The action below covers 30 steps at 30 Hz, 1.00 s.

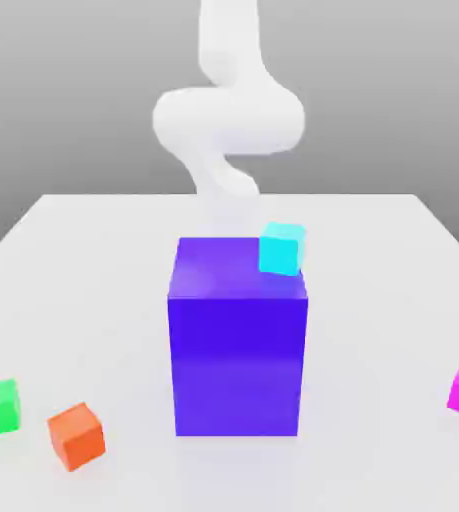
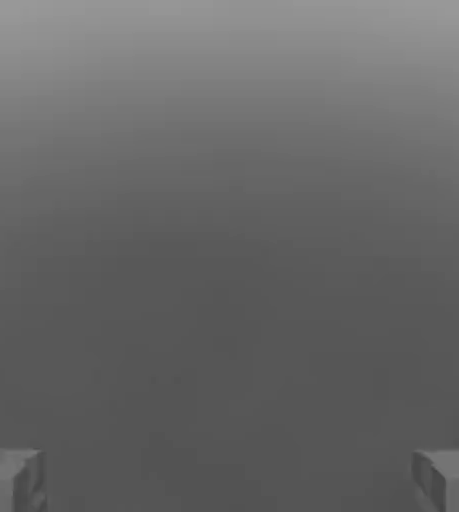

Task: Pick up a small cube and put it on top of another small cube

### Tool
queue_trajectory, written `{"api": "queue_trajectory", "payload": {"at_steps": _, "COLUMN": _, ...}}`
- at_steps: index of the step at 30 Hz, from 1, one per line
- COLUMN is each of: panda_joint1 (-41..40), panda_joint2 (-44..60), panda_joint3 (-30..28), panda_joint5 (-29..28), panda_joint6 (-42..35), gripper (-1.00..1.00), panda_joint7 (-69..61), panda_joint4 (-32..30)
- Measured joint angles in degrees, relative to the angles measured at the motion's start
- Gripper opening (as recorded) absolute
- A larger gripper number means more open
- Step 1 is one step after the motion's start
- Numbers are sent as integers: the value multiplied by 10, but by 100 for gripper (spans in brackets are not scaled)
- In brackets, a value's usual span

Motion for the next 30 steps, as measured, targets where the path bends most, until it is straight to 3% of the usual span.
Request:
{"api": "queue_trajectory", "payload": {"at_steps": 9, "panda_joint1": 110, "panda_joint2": 186, "panda_joint3": 38, "panda_joint5": 67, "panda_joint6": 73, "gripper": 0, "panda_joint7": -73, "panda_joint4": -33}}
{"api": "queue_trajectory", "payload": {"at_steps": 16, "panda_joint1": 172, "panda_joint2": 327, "panda_joint3": 97, "panda_joint5": 72, "panda_joint6": 133, "gripper": 0, "panda_joint7": -95, "panda_joint4": -59}}
{"api": "queue_trajectory", "payload": {"at_steps": 23, "panda_joint1": 255, "panda_joint2": 470, "panda_joint3": 130, "panda_joint5": -11, "panda_joint6": 195, "gripper": 0, "panda_joint7": -55, "panda_joint4": -86}}
{"api": "queue_trajectory", "payload": {"at_steps": 30, "panda_joint1": 328, "panda_joint2": 612, "panda_joint3": 92, "panda_joint5": -126, "panda_joint6": 276, "gripper": 0, "panda_joint7": 17, "panda_joint4": -86}}
